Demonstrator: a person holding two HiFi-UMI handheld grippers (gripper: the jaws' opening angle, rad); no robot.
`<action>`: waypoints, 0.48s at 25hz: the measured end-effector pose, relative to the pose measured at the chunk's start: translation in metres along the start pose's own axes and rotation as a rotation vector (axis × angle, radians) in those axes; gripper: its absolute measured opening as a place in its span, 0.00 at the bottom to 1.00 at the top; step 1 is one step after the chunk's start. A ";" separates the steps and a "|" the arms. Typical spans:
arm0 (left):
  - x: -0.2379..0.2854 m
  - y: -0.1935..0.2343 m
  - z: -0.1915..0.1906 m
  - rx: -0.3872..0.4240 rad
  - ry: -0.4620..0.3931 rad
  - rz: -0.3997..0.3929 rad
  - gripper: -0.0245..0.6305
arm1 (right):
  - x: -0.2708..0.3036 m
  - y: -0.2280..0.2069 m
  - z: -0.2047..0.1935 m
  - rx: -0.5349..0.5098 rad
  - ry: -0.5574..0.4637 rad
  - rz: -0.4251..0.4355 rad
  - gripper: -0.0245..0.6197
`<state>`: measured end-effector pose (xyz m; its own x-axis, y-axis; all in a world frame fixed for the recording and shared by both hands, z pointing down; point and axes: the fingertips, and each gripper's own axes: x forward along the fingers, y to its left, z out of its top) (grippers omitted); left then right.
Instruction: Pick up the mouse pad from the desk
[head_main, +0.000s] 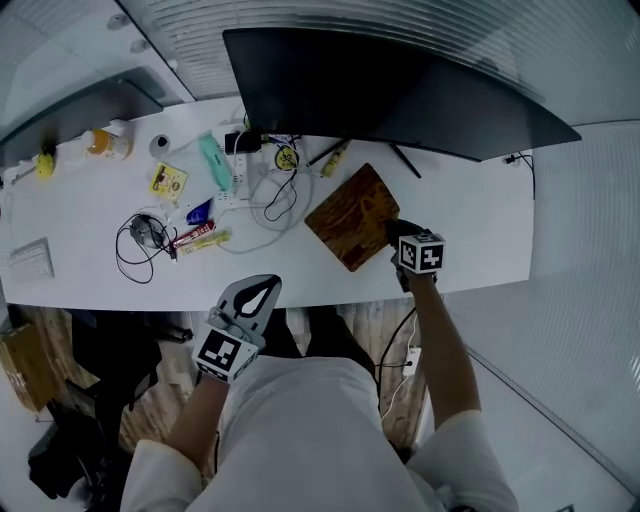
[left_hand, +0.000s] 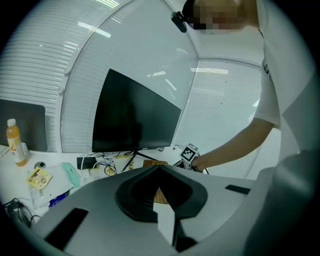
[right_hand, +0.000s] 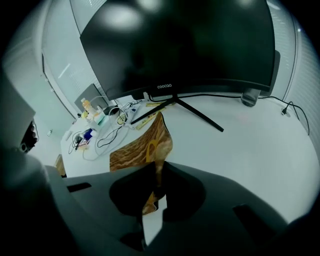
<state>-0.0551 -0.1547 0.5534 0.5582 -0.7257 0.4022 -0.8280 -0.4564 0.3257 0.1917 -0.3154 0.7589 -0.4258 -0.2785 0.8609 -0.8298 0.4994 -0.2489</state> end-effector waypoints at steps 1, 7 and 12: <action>-0.002 -0.005 0.003 -0.002 -0.007 0.011 0.06 | -0.007 0.006 0.003 0.000 -0.015 0.020 0.12; -0.016 -0.034 0.014 -0.023 -0.067 0.088 0.06 | -0.059 0.035 0.020 -0.007 -0.123 0.115 0.12; -0.023 -0.055 0.017 -0.035 -0.110 0.165 0.06 | -0.109 0.051 0.040 -0.077 -0.216 0.183 0.12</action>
<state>-0.0233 -0.1211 0.5118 0.4045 -0.8420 0.3571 -0.9044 -0.3101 0.2932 0.1815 -0.2922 0.6346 -0.6394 -0.3421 0.6885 -0.7060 0.6160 -0.3496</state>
